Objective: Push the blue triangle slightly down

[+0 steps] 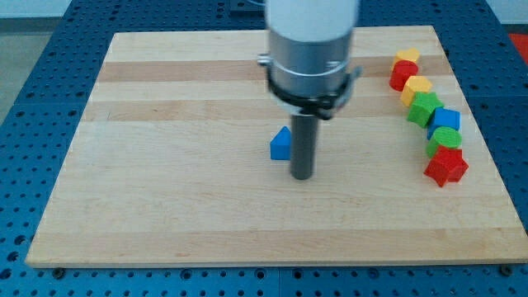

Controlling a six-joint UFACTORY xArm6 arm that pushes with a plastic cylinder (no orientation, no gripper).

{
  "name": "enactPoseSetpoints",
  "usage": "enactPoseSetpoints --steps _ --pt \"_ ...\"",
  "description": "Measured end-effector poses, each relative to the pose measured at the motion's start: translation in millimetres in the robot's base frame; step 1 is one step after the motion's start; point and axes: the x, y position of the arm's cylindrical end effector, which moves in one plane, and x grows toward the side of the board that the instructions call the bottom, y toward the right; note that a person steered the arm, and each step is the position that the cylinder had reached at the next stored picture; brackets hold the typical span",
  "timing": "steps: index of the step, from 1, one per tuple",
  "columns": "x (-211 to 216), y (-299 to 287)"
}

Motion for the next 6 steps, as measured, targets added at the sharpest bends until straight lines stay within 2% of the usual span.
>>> enactPoseSetpoints --steps 1,2,3,4,5,6 --pt "-18 22" --pt "-49 3" --pt "-59 -48" --pt "-33 -121" --pt "-18 -144" --pt "-39 -108"
